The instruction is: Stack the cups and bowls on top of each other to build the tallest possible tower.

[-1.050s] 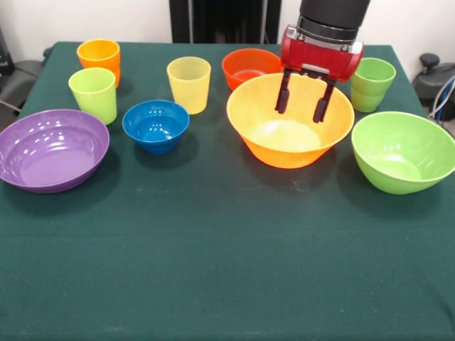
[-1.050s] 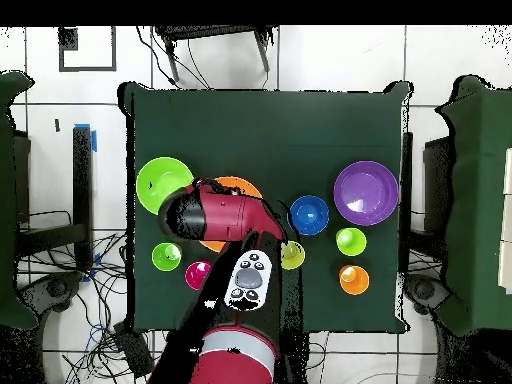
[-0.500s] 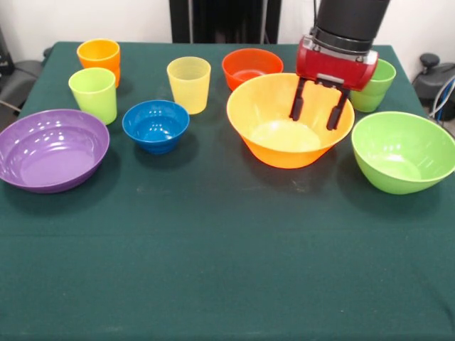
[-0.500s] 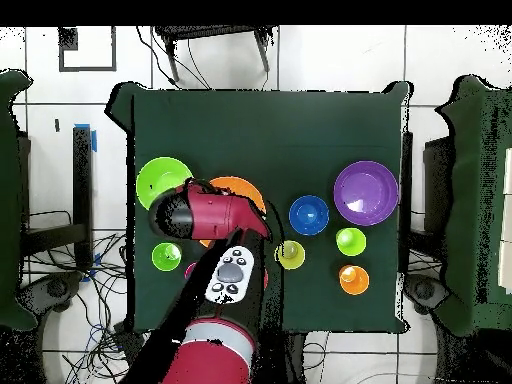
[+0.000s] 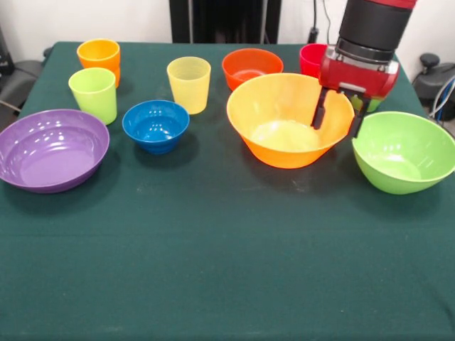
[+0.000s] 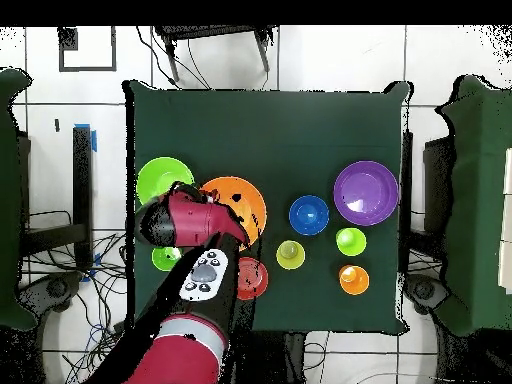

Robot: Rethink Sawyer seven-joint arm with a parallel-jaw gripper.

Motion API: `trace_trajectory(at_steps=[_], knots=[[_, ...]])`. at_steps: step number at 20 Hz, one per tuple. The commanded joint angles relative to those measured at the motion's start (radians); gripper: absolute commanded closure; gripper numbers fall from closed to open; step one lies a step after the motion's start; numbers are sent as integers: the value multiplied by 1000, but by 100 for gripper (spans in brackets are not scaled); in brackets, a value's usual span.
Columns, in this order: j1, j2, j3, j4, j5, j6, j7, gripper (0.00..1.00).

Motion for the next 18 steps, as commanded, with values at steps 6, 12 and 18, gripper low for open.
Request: trace_trajectory(at_steps=[6,12,18], knots=[[-26,104,58,31,-42,-244,130,0],[-4,131,9,23,-14,-237,118,0],[-38,111,70,61,30,-120,147,0]])
